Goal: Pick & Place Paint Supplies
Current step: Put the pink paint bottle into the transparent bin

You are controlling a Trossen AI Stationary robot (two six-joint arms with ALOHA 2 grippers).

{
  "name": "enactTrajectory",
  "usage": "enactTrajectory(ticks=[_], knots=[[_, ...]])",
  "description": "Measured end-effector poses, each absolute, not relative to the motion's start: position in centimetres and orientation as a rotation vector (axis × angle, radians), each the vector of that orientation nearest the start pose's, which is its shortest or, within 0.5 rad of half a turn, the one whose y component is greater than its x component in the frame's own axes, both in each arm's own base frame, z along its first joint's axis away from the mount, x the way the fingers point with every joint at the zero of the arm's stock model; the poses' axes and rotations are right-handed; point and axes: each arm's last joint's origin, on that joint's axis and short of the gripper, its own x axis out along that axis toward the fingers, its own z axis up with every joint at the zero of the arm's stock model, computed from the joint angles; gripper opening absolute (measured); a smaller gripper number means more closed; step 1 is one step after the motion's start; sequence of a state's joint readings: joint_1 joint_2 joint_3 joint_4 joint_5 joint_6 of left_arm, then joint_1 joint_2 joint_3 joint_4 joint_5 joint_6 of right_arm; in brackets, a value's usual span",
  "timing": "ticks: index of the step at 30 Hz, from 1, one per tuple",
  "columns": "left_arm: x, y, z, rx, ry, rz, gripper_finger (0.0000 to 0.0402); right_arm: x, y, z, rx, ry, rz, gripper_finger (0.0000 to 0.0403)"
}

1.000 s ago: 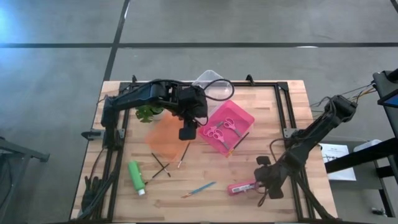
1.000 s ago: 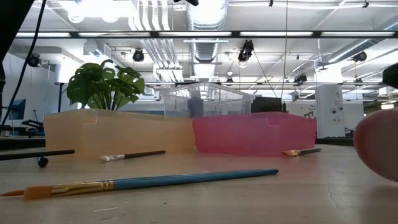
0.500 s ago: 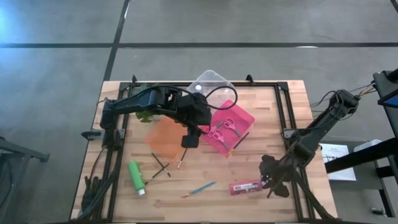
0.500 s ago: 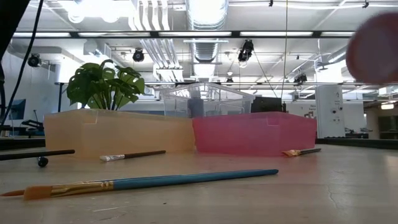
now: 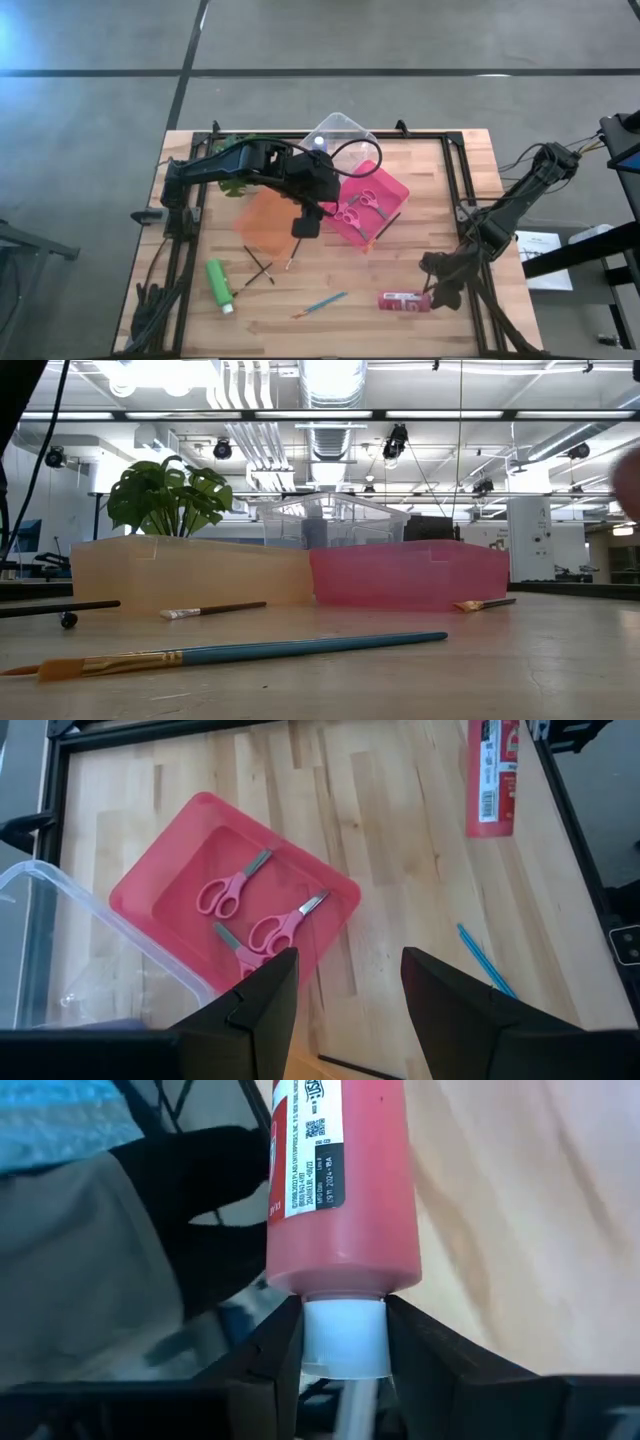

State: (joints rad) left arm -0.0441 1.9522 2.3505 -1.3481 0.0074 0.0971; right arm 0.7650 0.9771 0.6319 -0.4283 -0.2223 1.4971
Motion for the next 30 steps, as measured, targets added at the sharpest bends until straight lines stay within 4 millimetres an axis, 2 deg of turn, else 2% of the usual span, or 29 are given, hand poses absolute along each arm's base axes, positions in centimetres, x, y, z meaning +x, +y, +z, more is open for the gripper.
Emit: enactTrajectory(ticks=[6, 14, 21, 26, 30], knots=[[37.5, -1.7, 41.9, 0.115, 0.968, -0.099, 0.0189, 13.6, 14.0, 23.3, 1.333, 1.353, 0.079, 0.0110], [37.1, -1.5, 41.6, 0.173, 1.015, -0.130, 0.0189, 14.0, 14.8, 26.2, 1.557, 1.484, 0.020, 0.0110], [36.7, -1.2, 41.2, 0.191, 1.076, -0.122, 0.0189, 14.1, 15.6, 27.9, 1.636, 1.790, -0.144, 0.0110], [37.1, -0.3, 39.5, 0.206, 1.147, -0.105, 0.0189, 15.2, 15.7, 28.6, 1.674, 1.968, -0.255, 0.0110], [37.4, 0.0, 37.1, 0.235, 1.234, -0.133, 0.0189, 16.5, 15.2, 28.6, 1.709, 2.038, -0.330, 0.0110]])
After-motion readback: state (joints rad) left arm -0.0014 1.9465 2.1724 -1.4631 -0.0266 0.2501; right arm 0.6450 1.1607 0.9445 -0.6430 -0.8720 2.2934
